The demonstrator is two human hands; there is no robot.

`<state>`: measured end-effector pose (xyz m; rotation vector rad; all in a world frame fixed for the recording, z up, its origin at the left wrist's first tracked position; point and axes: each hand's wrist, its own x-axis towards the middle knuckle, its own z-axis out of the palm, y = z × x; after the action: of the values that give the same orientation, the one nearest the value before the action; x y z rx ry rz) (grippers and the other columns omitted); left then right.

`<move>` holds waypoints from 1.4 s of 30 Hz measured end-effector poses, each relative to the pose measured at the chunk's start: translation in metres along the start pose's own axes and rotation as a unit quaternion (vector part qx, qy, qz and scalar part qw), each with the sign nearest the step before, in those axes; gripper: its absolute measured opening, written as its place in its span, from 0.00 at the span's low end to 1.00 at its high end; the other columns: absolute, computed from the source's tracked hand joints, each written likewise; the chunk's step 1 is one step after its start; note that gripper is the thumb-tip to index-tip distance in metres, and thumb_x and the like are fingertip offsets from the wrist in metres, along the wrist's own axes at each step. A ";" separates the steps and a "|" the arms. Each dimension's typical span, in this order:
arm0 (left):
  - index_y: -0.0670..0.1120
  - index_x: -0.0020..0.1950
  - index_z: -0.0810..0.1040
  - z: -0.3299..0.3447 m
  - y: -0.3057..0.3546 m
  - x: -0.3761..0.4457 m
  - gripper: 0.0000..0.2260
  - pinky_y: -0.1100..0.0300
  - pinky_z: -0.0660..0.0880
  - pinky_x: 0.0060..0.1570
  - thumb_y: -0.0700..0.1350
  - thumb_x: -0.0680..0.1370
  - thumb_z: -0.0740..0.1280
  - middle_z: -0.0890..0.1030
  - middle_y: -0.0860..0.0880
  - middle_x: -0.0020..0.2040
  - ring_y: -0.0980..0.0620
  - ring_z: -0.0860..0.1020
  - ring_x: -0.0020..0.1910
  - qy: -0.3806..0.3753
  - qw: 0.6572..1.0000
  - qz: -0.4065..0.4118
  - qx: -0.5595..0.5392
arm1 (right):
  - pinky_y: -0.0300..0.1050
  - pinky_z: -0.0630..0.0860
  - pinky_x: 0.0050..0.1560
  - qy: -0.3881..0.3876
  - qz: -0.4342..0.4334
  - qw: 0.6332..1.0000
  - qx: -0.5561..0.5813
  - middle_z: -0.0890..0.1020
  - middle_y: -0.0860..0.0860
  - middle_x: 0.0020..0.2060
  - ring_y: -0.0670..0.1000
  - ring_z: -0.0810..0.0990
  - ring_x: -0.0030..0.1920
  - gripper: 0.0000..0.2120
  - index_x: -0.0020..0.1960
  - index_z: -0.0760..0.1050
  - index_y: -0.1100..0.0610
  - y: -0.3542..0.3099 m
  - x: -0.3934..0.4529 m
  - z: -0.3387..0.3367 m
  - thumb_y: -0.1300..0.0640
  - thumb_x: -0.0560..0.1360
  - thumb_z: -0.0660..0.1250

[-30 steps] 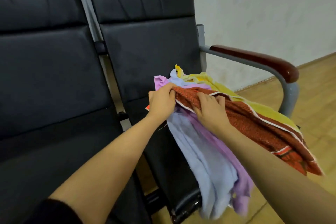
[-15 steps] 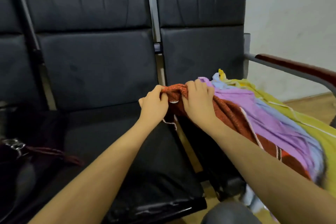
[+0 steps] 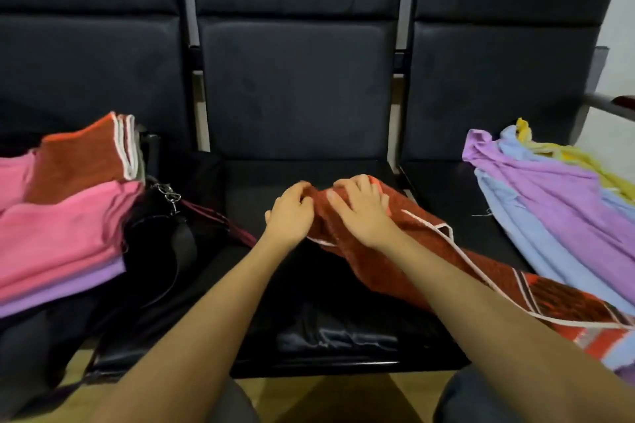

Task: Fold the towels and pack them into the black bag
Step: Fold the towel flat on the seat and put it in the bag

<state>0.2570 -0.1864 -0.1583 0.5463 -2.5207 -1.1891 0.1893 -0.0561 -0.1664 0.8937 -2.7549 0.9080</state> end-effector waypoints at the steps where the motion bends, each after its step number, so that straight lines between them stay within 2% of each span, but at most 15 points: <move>1: 0.51 0.71 0.68 0.006 -0.005 0.001 0.18 0.48 0.58 0.71 0.46 0.81 0.54 0.72 0.50 0.69 0.47 0.67 0.69 -0.019 0.999 -0.018 0.018 | 0.52 0.53 0.67 -0.012 0.011 1.000 -0.024 0.68 0.49 0.63 0.53 0.61 0.68 0.19 0.65 0.69 0.50 0.007 0.000 0.002 0.42 0.81 0.52; 6: 0.48 0.76 0.60 0.048 -0.030 -0.006 0.25 0.44 0.53 0.71 0.56 0.81 0.54 0.63 0.48 0.75 0.45 0.62 0.73 -0.163 0.963 -0.008 0.217 | 0.54 0.55 0.66 -0.128 0.021 0.959 -0.253 0.75 0.51 0.61 0.52 0.70 0.64 0.16 0.60 0.74 0.54 0.050 -0.010 0.008 0.48 0.81 0.53; 8: 0.47 0.76 0.57 0.060 -0.040 -0.008 0.27 0.42 0.51 0.71 0.57 0.81 0.54 0.59 0.47 0.76 0.45 0.59 0.74 -0.205 0.941 -0.003 0.269 | 0.57 0.51 0.70 -0.180 0.029 0.948 -0.260 0.72 0.50 0.67 0.51 0.67 0.69 0.19 0.66 0.71 0.53 0.060 -0.015 0.012 0.45 0.81 0.53; 10: 0.46 0.77 0.53 0.066 -0.049 -0.005 0.28 0.42 0.49 0.71 0.57 0.81 0.53 0.53 0.48 0.78 0.46 0.52 0.76 -0.221 0.929 0.009 0.297 | 0.59 0.43 0.72 -0.228 0.039 0.937 -0.264 0.60 0.48 0.75 0.49 0.55 0.75 0.25 0.74 0.61 0.51 0.065 -0.015 0.018 0.42 0.81 0.50; 12: 0.47 0.78 0.51 0.066 -0.055 0.002 0.28 0.43 0.48 0.71 0.57 0.81 0.53 0.49 0.49 0.79 0.47 0.48 0.77 -0.224 0.925 0.016 0.306 | 0.59 0.36 0.72 -0.254 0.052 0.931 -0.259 0.51 0.46 0.77 0.48 0.47 0.77 0.28 0.78 0.52 0.50 0.067 -0.010 0.028 0.40 0.81 0.47; 18: 0.50 0.78 0.48 0.056 -0.084 0.026 0.26 0.43 0.44 0.72 0.54 0.82 0.52 0.45 0.53 0.79 0.51 0.44 0.77 -0.184 0.932 0.019 0.312 | 0.57 0.33 0.72 -0.269 0.074 0.947 -0.158 0.46 0.45 0.78 0.47 0.42 0.77 0.29 0.78 0.49 0.50 0.056 0.015 0.059 0.40 0.81 0.44; 21: 0.50 0.78 0.48 0.051 -0.089 0.030 0.26 0.43 0.45 0.72 0.55 0.82 0.53 0.45 0.51 0.79 0.49 0.45 0.77 -0.147 0.935 0.016 0.323 | 0.55 0.35 0.73 -0.244 0.084 0.964 -0.070 0.51 0.44 0.77 0.46 0.46 0.77 0.25 0.77 0.56 0.48 0.050 0.026 0.063 0.42 0.82 0.43; 23: 0.49 0.77 0.51 0.048 -0.085 0.028 0.28 0.44 0.49 0.71 0.56 0.81 0.57 0.48 0.46 0.78 0.44 0.49 0.76 -0.104 0.931 0.014 0.350 | 0.54 0.42 0.73 -0.189 0.076 0.978 -0.037 0.60 0.47 0.75 0.49 0.55 0.75 0.22 0.73 0.64 0.50 0.049 0.024 0.058 0.44 0.82 0.47; 26: 0.45 0.69 0.63 0.043 -0.069 0.022 0.23 0.48 0.61 0.64 0.50 0.76 0.62 0.63 0.43 0.69 0.42 0.64 0.65 0.017 0.915 0.040 0.401 | 0.52 0.58 0.64 -0.029 -0.001 0.982 -0.185 0.71 0.52 0.64 0.55 0.67 0.64 0.16 0.64 0.70 0.54 0.054 0.015 0.042 0.50 0.81 0.55; 29: 0.44 0.67 0.65 0.044 -0.056 0.017 0.19 0.50 0.64 0.60 0.46 0.76 0.59 0.73 0.43 0.61 0.41 0.72 0.59 0.025 0.903 0.064 0.424 | 0.53 0.65 0.56 0.069 0.002 0.963 -0.260 0.76 0.57 0.55 0.60 0.72 0.56 0.11 0.56 0.73 0.60 0.062 0.015 0.029 0.56 0.77 0.60; 32: 0.45 0.67 0.64 0.049 -0.053 0.014 0.18 0.51 0.65 0.59 0.49 0.78 0.57 0.77 0.42 0.60 0.41 0.75 0.59 -0.033 0.897 0.032 0.439 | 0.52 0.65 0.58 0.045 0.066 0.952 -0.296 0.76 0.57 0.57 0.59 0.73 0.58 0.14 0.59 0.71 0.60 0.064 0.013 0.024 0.52 0.77 0.61; 35: 0.48 0.70 0.61 0.052 -0.056 0.011 0.20 0.51 0.65 0.58 0.54 0.80 0.55 0.74 0.39 0.62 0.41 0.73 0.60 -0.054 0.875 -0.013 0.481 | 0.50 0.62 0.62 0.002 0.125 0.940 -0.317 0.75 0.56 0.61 0.57 0.71 0.62 0.21 0.63 0.68 0.60 0.066 0.010 0.028 0.45 0.77 0.61; 38: 0.50 0.74 0.58 0.053 -0.060 0.007 0.23 0.51 0.62 0.61 0.57 0.81 0.52 0.71 0.38 0.64 0.40 0.71 0.62 -0.060 0.861 -0.034 0.503 | 0.51 0.61 0.61 -0.006 0.134 0.948 -0.289 0.77 0.55 0.59 0.57 0.72 0.61 0.15 0.60 0.72 0.57 0.064 0.011 0.030 0.51 0.78 0.62; 40: 0.51 0.73 0.58 0.054 -0.063 0.005 0.23 0.48 0.59 0.65 0.57 0.81 0.54 0.70 0.37 0.65 0.40 0.68 0.64 -0.058 0.876 -0.046 0.476 | 0.52 0.61 0.60 0.009 0.120 0.961 -0.247 0.78 0.54 0.57 0.57 0.73 0.60 0.10 0.58 0.73 0.55 0.061 0.011 0.029 0.54 0.78 0.62; 42: 0.49 0.71 0.61 0.053 -0.064 0.006 0.22 0.46 0.56 0.68 0.56 0.80 0.58 0.68 0.37 0.65 0.39 0.66 0.66 -0.048 0.912 -0.071 0.401 | 0.52 0.61 0.58 0.049 0.100 0.979 -0.173 0.80 0.52 0.52 0.56 0.75 0.56 0.06 0.54 0.72 0.54 0.055 0.010 0.027 0.55 0.78 0.61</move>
<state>0.2425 -0.1911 -0.2401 0.8748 -3.0370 -0.1425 0.1518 -0.0410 -0.2143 0.5080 -2.8256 0.4534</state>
